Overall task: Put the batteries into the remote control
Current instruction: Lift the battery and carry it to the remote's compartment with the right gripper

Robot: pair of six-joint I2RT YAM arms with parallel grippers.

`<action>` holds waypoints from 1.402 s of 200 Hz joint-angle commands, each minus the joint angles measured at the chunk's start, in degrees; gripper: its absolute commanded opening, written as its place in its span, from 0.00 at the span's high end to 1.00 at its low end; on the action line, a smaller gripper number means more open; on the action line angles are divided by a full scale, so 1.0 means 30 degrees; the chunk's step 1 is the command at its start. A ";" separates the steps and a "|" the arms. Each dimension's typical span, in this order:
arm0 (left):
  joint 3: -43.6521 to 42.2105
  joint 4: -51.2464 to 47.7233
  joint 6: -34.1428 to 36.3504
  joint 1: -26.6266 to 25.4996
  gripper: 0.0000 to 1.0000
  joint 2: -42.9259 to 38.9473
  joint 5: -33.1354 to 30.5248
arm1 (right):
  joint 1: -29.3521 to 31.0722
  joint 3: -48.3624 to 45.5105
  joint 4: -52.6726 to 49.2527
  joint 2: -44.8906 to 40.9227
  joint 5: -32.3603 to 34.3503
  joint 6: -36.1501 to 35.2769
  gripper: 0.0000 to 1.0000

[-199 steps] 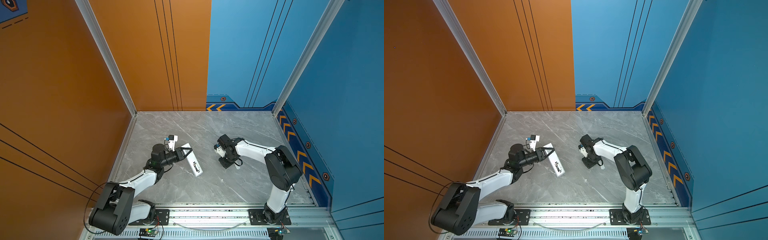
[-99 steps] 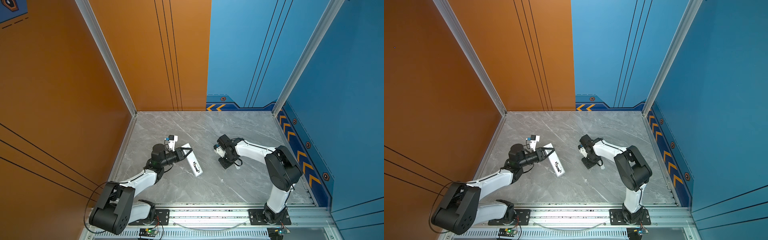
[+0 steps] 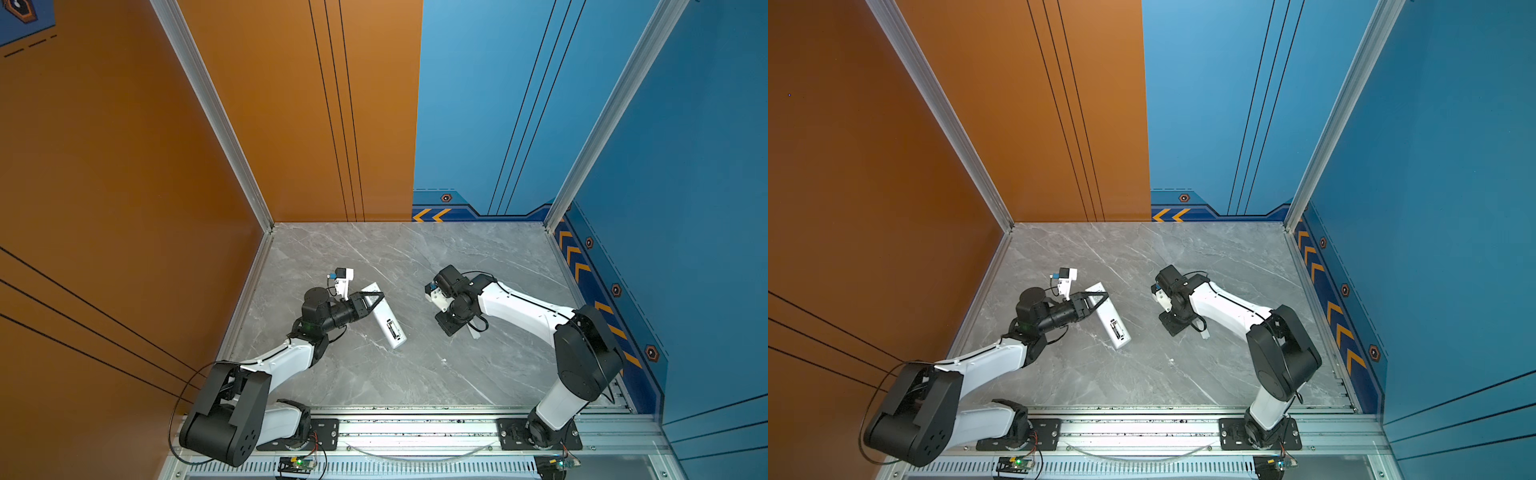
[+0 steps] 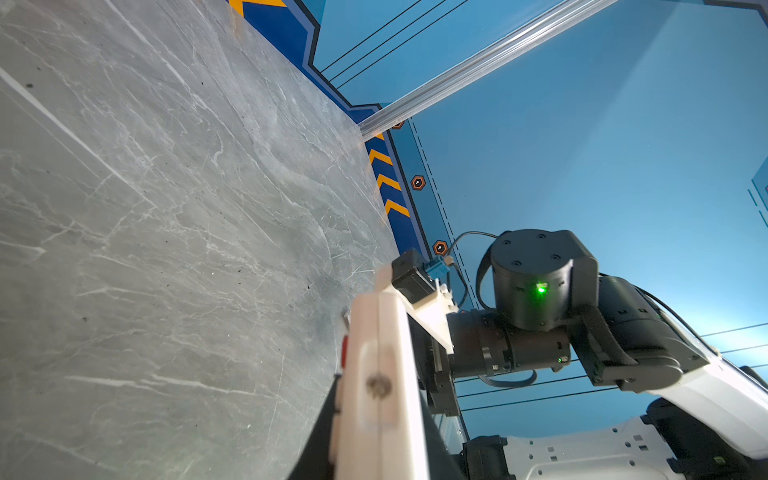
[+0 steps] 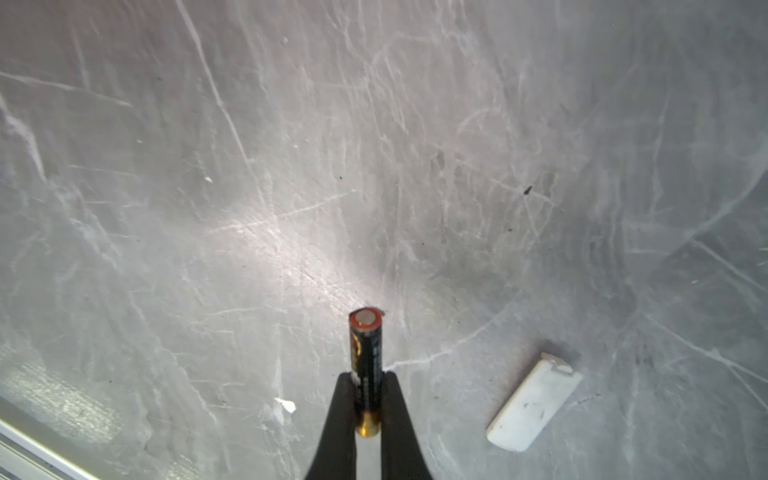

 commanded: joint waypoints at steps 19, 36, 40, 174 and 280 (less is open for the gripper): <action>-0.0127 0.2527 -0.1013 0.0089 1.00 0.1055 -0.0431 | 0.0875 0.1326 -0.1532 -0.1391 -0.0117 0.1023 1.00; -0.0206 0.3365 -0.1331 0.0079 1.00 0.1596 -0.0335 | 0.1557 0.1868 -0.1997 -0.1684 0.0054 0.1211 1.00; -0.0211 0.3587 -0.1384 0.0057 1.00 0.1706 -0.0335 | 0.1601 0.1949 -0.2010 -0.1783 0.0018 0.1292 1.00; -0.0467 0.4640 -0.1685 -0.0093 1.00 0.2435 -0.0753 | 0.3993 0.4430 -0.1865 -0.1316 -0.0937 0.3444 1.00; -0.0635 0.4633 -0.1791 -0.0044 1.00 0.2464 -0.0901 | 0.5105 0.5068 -0.0729 0.0383 -0.1191 0.4196 1.00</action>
